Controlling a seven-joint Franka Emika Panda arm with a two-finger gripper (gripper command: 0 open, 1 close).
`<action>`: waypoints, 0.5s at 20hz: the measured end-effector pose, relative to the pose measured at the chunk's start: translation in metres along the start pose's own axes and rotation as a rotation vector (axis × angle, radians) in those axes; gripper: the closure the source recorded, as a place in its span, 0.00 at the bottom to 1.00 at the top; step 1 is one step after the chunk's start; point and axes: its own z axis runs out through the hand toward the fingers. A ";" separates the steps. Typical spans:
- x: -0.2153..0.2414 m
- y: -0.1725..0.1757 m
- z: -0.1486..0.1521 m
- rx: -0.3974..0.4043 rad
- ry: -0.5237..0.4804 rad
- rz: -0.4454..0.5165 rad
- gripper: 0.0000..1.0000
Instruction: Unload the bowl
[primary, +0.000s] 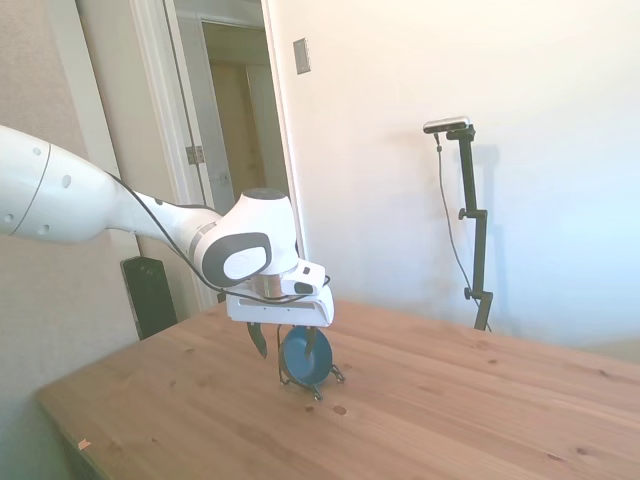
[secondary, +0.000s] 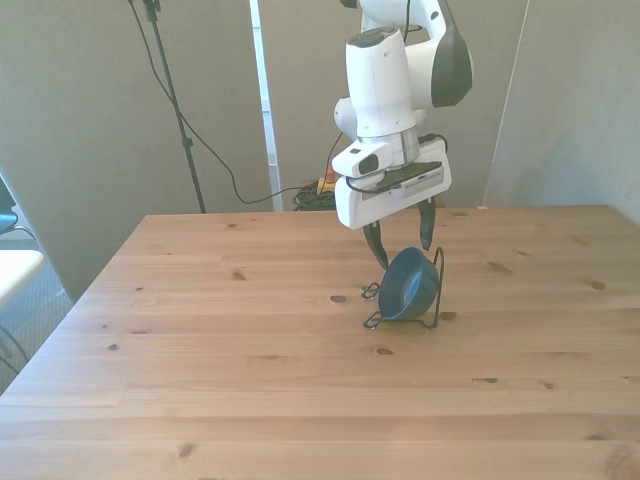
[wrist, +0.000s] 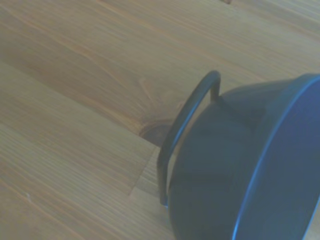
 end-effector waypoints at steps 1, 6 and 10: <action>0.001 -0.001 0.002 0.002 -0.006 -0.008 0.00; 0.003 -0.009 0.014 0.001 -0.025 -0.034 1.00; 0.001 -0.016 0.017 0.004 -0.031 -0.047 1.00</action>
